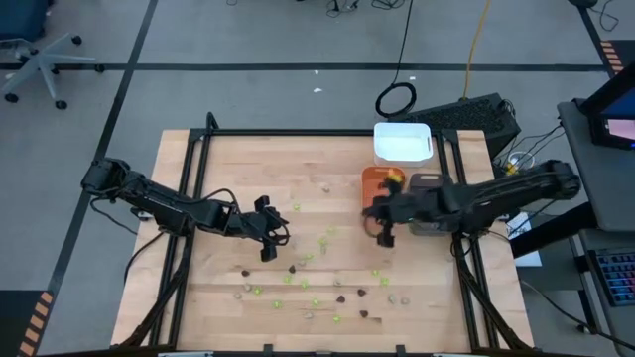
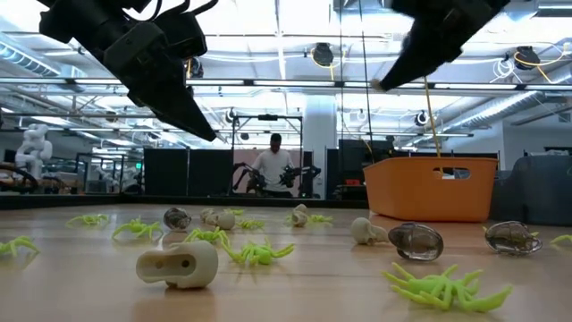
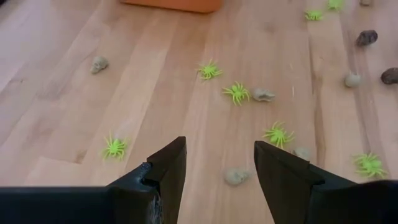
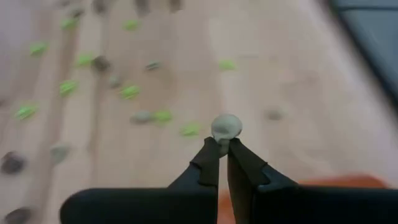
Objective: Sort Halloween decoration
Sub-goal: Put the white skull toy into the black bin
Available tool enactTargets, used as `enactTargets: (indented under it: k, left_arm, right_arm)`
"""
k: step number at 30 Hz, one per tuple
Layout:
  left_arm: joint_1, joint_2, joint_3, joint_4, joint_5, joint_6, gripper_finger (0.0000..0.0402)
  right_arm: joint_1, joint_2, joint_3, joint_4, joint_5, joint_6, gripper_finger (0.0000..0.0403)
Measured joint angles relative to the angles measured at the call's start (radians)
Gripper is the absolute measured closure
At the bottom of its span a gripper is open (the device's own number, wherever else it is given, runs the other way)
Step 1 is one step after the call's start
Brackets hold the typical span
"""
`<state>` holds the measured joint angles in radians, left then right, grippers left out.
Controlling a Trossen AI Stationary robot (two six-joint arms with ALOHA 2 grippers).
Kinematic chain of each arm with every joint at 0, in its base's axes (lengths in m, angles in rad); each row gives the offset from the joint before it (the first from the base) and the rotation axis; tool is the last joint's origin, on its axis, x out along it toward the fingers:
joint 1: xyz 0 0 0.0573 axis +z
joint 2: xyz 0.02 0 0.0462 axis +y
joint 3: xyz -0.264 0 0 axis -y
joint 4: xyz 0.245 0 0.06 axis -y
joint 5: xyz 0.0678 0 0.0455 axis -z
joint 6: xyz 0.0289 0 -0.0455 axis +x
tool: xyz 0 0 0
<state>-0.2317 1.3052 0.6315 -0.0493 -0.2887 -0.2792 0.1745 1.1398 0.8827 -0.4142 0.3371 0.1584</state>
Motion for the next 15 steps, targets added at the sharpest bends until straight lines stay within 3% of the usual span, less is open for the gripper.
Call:
enactTargets:
  k: [7, 15]
  left_arm:
    - [0.006, 0.000, 0.000, 0.053, -0.082, 0.027, 0.0210]
    - [0.076, 0.000, 0.000, 0.057, -0.240, 0.059, 0.0210]
  right_arm:
    - [-0.006, -0.197, -0.015, -0.055, 0.192, -0.081, 0.0402]
    - [-0.068, -0.290, -0.015, -0.105, 0.269, -0.212, 0.0402]
